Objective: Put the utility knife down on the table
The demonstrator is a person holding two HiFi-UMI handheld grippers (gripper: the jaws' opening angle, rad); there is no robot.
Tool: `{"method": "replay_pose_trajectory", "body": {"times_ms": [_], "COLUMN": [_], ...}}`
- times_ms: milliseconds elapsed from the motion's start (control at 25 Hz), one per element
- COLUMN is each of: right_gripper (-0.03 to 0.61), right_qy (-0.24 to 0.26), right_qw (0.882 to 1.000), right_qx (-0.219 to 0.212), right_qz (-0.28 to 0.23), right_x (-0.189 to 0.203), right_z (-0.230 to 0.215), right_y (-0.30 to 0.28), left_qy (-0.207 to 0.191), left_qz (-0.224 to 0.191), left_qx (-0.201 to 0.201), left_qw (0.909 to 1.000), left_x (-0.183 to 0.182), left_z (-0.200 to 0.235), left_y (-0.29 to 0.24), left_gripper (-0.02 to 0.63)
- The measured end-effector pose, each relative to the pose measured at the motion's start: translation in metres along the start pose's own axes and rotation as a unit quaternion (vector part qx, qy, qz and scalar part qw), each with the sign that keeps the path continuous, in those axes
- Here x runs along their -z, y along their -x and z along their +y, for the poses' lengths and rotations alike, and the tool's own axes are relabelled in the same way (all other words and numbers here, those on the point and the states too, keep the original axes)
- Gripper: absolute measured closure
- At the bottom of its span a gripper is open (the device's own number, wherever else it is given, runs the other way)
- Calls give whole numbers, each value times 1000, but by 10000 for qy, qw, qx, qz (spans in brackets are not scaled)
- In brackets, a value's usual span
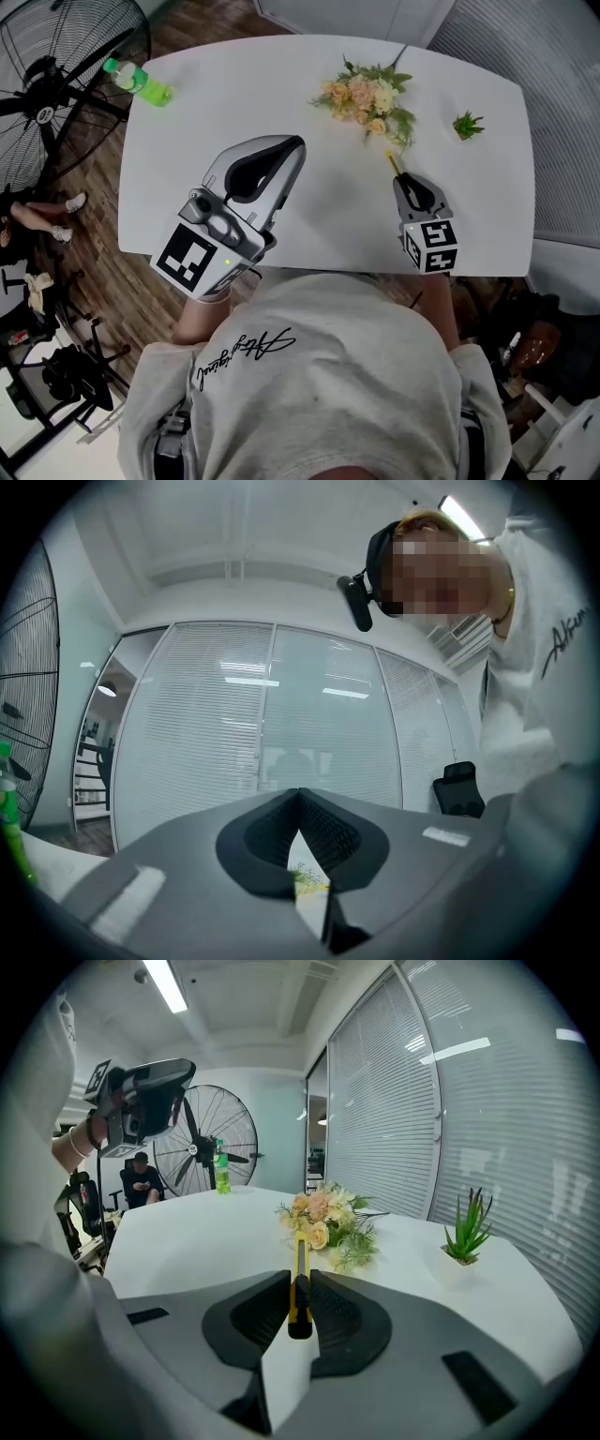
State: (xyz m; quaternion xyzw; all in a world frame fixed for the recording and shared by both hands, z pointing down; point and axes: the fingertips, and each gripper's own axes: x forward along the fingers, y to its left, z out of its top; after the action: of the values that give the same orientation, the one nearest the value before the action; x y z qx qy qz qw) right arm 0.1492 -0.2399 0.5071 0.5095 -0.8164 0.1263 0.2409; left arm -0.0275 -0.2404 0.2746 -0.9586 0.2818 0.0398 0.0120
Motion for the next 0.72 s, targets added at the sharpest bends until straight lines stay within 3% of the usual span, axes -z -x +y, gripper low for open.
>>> {"method": "replay_pose_trajectory", "body": {"times_ms": [720], "right_gripper": [512], "right_qy": [160], "right_qw": [9986], "right_qx": [46], "right_qz": [492], "right_x": [24], "right_z": [-3], "right_y": [-17], "left_qy": [62], "left_qz": [34], "left_qx": [3], "left_qw": [10000], "left_x": [4], "left_z": [4], "left_y": [3], "left_gripper": [614]}}
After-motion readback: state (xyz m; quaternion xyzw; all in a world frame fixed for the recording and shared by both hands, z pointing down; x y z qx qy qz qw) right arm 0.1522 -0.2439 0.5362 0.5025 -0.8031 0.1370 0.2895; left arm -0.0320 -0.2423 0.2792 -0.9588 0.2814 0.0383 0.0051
